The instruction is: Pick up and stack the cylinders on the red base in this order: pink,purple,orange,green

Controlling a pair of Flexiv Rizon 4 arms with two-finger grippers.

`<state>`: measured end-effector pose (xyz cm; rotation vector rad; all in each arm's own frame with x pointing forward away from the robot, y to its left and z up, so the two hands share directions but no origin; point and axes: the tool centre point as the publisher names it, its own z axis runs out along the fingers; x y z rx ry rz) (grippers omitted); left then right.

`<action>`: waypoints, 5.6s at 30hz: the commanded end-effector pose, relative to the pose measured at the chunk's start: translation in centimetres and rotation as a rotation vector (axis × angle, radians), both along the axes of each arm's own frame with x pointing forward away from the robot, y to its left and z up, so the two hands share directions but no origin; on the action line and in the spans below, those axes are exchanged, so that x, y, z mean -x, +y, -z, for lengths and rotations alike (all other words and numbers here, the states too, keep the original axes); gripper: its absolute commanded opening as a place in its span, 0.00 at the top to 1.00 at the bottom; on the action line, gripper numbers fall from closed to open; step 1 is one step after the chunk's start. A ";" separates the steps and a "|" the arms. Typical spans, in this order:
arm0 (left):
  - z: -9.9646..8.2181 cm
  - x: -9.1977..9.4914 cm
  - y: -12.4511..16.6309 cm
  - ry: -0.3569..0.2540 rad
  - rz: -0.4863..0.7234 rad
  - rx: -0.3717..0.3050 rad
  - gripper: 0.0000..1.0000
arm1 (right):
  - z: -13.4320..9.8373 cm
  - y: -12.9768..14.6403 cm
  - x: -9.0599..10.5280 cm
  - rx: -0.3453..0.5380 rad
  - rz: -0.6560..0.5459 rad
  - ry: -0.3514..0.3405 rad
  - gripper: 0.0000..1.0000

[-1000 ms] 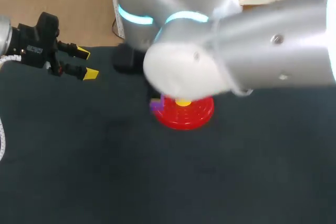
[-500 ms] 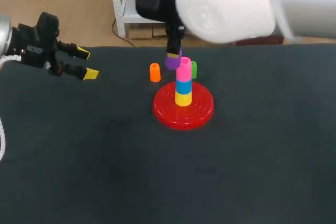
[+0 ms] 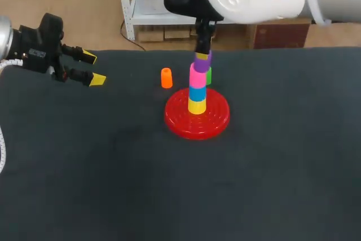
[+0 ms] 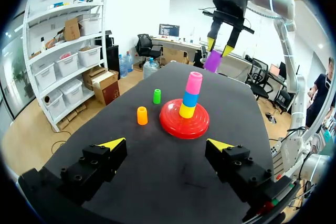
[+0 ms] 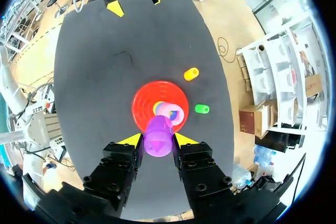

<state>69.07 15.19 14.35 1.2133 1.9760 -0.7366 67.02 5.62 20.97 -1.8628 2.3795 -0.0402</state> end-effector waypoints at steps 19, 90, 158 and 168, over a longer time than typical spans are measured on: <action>0.1 0.0 0.0 -0.003 0.001 0.002 0.00 | 2.0 1.0 -3.2 0.010 -0.005 0.047 1.00; 0.1 0.0 0.0 -0.003 0.001 0.002 0.00 | 11.6 13.1 -14.6 0.126 0.191 0.199 0.00; 0.1 0.0 0.0 -0.003 0.001 0.002 0.00 | 16.8 10.2 -16.0 0.353 0.363 0.271 0.00; 0.1 0.0 0.0 -0.003 0.001 0.002 0.00 | 17.4 9.7 -15.6 0.405 0.349 0.289 0.00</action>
